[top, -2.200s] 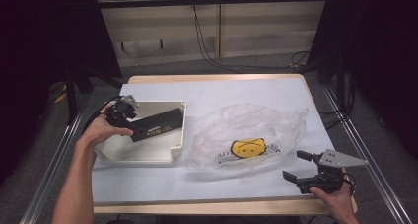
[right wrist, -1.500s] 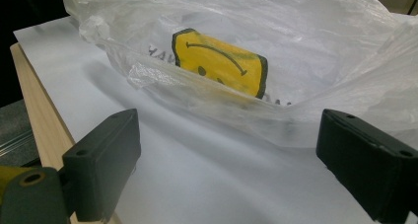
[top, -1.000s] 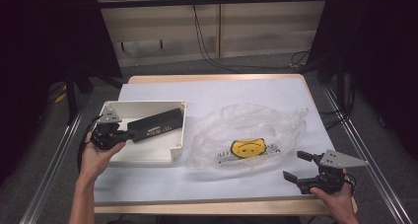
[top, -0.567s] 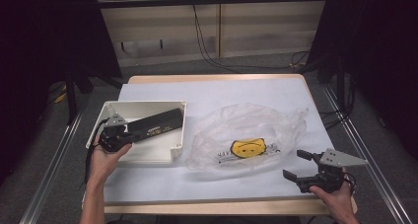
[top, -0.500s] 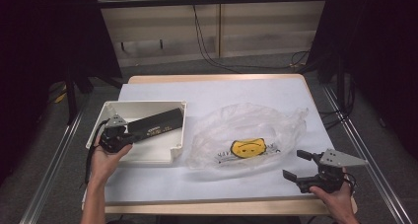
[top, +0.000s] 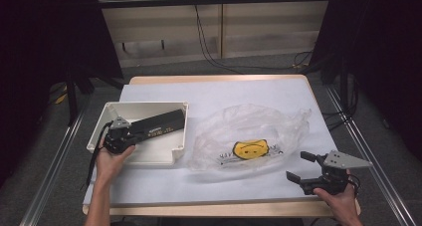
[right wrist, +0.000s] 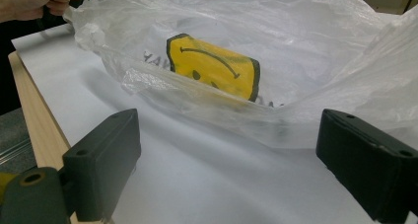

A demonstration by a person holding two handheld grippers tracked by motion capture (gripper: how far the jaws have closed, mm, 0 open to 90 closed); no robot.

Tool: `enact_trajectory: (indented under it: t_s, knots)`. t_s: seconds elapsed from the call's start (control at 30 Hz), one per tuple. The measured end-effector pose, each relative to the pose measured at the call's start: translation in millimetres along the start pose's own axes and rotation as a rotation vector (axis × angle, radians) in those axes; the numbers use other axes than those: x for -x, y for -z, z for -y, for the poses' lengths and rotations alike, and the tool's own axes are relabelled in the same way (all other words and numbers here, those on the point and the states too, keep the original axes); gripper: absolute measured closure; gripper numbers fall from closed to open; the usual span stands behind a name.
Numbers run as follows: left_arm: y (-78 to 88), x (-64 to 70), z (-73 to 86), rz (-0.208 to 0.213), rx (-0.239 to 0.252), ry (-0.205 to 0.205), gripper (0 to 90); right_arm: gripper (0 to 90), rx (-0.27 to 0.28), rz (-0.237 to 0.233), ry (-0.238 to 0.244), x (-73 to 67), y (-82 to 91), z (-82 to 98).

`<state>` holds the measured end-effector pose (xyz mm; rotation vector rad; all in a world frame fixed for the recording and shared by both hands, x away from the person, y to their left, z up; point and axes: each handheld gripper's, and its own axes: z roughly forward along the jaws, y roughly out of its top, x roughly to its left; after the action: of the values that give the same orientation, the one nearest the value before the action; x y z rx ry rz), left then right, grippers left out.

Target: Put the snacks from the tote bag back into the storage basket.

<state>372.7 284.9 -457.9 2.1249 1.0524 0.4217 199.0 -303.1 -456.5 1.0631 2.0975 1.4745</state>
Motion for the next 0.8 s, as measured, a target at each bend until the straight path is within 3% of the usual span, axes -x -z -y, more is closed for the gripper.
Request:
enact_trajectory:
  t_s: [0.5,0.8]
  knots:
    - [-14.5,-1.5,-9.4,-0.008,-0.021,-0.002,90.0,9.2,-0.017,-0.014,0.016,-2.2,-0.9,1.1]
    - [-21.6,-5.5,-13.0,-0.014,-0.024,0.028,90.0,9.2,-0.01,-0.012,0.009,-0.3,-0.3,1.4]
